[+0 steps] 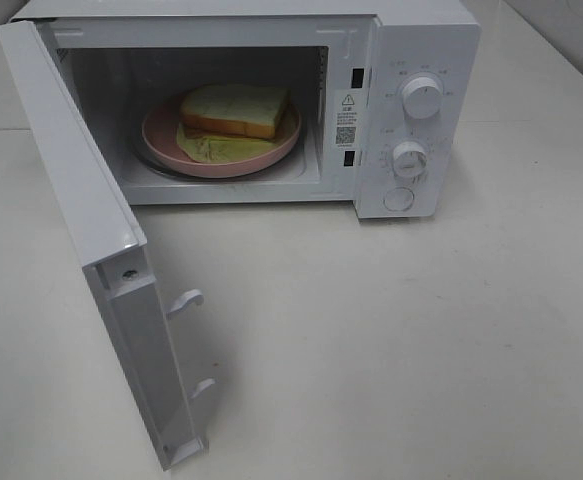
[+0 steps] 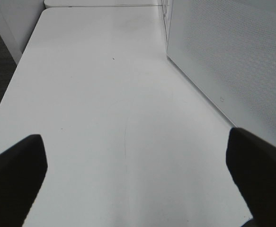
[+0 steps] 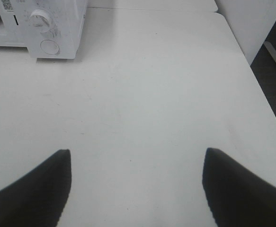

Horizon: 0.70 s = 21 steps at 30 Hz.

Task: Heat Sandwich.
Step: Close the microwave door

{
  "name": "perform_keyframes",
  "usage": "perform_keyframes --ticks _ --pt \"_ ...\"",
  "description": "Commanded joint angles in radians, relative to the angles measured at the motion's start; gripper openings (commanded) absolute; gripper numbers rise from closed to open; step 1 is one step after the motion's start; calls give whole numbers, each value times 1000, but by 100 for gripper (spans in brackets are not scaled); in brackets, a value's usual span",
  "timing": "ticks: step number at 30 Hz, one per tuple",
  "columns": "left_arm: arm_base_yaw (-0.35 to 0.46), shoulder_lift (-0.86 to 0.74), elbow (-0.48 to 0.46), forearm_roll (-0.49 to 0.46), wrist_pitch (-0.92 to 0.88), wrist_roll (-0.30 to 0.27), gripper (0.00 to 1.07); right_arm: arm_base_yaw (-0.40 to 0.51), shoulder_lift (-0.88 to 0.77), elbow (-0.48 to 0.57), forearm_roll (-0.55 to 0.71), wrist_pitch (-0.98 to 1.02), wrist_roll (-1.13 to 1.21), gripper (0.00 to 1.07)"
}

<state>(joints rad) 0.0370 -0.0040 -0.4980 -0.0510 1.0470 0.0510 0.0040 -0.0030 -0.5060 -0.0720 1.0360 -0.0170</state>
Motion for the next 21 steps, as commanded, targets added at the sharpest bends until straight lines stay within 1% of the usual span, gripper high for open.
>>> perform_keyframes --ticks 1,21 --pt "-4 -28 4 0 -11 -4 98 6 -28 -1 -9 -14 4 74" --pt "-4 -28 4 0 -11 -4 98 6 -28 -1 -9 -14 4 74"
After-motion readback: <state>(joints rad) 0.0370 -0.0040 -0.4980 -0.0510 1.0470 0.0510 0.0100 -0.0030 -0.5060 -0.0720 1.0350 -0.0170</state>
